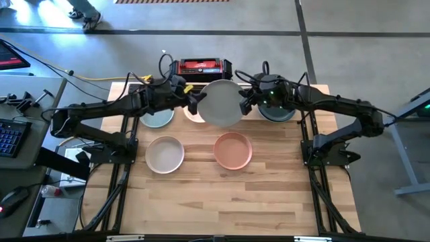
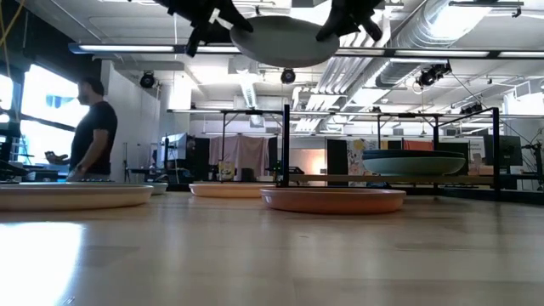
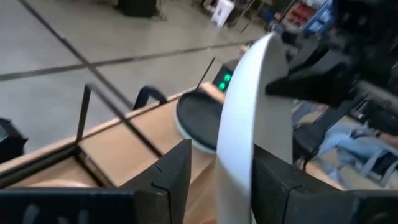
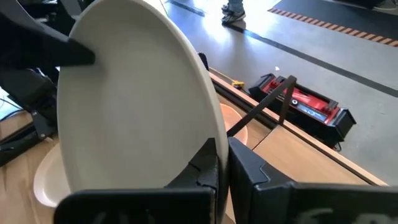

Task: Place and stack plates onto a shelf
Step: Stack the gray plate on top of the black plate

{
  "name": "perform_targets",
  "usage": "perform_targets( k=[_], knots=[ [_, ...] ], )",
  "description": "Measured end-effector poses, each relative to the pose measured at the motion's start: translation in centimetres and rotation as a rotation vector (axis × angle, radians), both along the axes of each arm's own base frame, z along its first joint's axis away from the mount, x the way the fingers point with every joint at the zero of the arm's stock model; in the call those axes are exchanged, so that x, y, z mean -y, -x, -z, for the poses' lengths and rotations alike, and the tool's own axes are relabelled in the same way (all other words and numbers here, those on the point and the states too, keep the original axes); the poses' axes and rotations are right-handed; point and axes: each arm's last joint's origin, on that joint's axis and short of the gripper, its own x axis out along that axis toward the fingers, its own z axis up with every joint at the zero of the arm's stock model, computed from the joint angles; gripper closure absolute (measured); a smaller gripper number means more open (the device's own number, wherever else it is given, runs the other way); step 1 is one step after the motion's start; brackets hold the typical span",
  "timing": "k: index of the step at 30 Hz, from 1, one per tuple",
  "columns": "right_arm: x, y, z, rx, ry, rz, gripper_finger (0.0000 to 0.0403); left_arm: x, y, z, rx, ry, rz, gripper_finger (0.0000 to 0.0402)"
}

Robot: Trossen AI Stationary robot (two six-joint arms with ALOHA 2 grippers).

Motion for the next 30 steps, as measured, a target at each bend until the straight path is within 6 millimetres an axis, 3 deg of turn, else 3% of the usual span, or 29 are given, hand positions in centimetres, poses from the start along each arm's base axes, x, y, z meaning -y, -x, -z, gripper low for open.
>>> perform_targets(
  k=[8, 19, 26, 30],
  knots=[
    [0.7, 2.1, -0.9, -0.019, 0.025, 0.041, 0.0402, -0.4, 1.0, -1.3, 0.068, -0.028, -0.024, 0.0275],
    [3.4, 7.1, -1.6, -0.111, 0.018, 0.215, 0.0402, -0.2, 1.6, -1.7, 0.074, -0.047, -0.018, 0.0275],
    [5.5, 9.9, -0.7, -0.189, -0.094, 0.362, 0.0402, -0.2, 1.6, -1.7, 0.068, -0.046, -0.017, 0.0275],
    [6.4, 10.6, 1.0, -0.173, -0.164, 0.362, 0.0402, -0.2, 1.6, -1.5, 0.049, -0.041, -0.017, 0.0275]
  ],
)
